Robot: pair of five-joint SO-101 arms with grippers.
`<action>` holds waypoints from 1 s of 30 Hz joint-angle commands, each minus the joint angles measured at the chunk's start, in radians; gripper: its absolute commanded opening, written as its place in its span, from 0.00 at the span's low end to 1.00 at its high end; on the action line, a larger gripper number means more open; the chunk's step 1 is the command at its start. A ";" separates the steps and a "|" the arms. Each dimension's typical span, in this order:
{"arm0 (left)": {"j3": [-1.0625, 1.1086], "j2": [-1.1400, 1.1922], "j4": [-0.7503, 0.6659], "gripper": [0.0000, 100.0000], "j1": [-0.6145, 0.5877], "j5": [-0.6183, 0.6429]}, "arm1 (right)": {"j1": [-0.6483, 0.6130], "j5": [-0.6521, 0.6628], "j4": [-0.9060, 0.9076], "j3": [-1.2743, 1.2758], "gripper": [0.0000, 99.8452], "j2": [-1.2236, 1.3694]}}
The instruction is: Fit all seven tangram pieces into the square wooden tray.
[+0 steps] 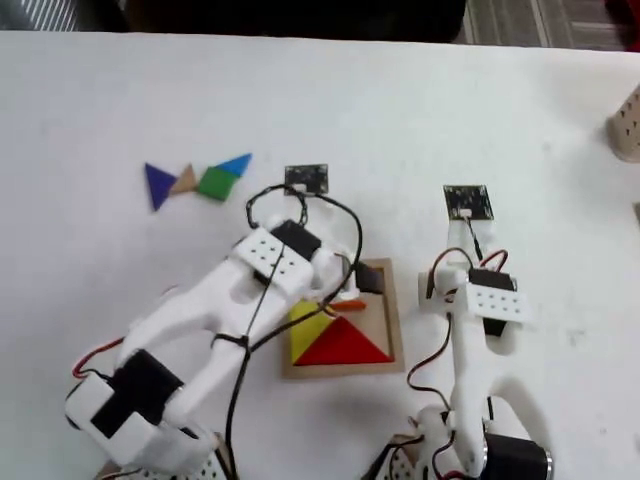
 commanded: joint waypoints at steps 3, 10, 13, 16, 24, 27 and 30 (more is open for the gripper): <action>0.017 -0.108 0.012 0.41 -0.027 -0.017 | -0.018 0.011 0.008 -0.037 0.02 -0.022; 0.095 -0.209 -0.057 0.35 -0.028 -0.020 | -0.018 0.011 0.008 -0.035 0.02 -0.022; 0.115 -0.191 -0.141 0.15 -0.031 -0.020 | -0.018 0.011 0.008 -0.035 0.02 -0.022; 0.110 -0.148 -0.193 0.04 -0.030 -0.020 | -0.018 0.011 0.008 -0.035 0.02 -0.022; 0.109 -0.065 -0.364 0.03 0.033 -0.018 | -0.018 0.011 0.008 -0.035 0.02 -0.022; 0.109 -0.036 -0.384 0.02 0.065 -0.018 | -0.018 0.011 0.008 -0.035 0.02 -0.022; 0.107 -0.001 -0.388 0.02 0.079 -0.020 | -0.019 0.011 0.010 -0.035 0.02 -0.022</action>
